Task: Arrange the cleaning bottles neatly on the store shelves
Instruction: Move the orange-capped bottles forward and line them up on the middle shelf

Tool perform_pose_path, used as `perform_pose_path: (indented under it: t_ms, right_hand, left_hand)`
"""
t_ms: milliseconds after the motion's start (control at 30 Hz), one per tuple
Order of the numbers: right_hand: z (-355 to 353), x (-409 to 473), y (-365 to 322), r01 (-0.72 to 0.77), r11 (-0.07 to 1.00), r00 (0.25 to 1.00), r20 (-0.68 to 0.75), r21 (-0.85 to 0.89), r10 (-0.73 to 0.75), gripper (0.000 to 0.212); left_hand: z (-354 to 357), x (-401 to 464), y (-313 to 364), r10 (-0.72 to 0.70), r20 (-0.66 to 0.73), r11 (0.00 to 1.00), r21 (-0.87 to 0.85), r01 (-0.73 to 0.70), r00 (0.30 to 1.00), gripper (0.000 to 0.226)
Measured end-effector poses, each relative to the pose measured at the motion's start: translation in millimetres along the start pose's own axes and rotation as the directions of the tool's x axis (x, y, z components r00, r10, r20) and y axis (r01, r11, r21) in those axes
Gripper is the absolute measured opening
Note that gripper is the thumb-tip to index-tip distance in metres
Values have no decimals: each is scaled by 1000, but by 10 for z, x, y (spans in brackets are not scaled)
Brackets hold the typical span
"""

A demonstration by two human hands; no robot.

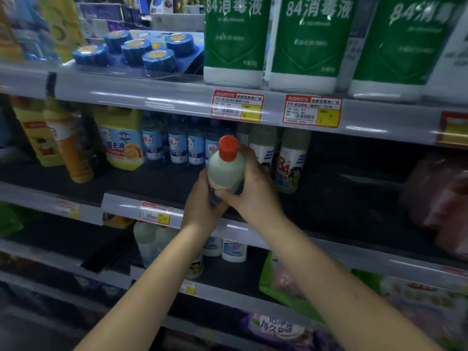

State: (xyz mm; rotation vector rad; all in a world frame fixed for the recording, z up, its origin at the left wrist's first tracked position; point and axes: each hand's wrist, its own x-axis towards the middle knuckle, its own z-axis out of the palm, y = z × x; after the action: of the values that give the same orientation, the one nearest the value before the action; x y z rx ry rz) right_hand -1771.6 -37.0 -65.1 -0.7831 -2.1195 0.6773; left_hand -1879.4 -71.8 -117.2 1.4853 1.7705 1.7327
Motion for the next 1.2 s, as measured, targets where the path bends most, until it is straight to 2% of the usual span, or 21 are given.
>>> perform_pose_path:
  t_ms: [133,267,367,633,800,1033,1200]
  right_hand:
    - [78,147,86,-40,999,999,-18,-21,40,81]
    - [172,305,154,-21,1000,994,-109,19,23,76]
    - [264,425,232,-62,998,984,-168,26,66,70]
    - [471,432,538,-197,977,961,-180,78,209,63]
    - [481,430,638,-260,961,949,-160,94,273,53]
    - [504,460,654,-247,968,951,-182,30,249,45]
    - [524,434,647,-216,975,972,-106,-56,209,59]
  left_hand:
    - [-19,117,-123,39,66,999,-22,-38,997,66]
    - [-31,350,-209,32,153,999,5,-34,988,65]
    - [-20,501,-251,10,191,999,50,-20,981,60]
    - [87,621,-332,-92,153,995,63,83,984,61]
    - [86,565,-370,-179,185,981,111,160,966,58]
    - [199,750,-446,-115,99,965,249,88,988,51]
    - [312,823,-461,-84,-55,936,338,98,995,33]
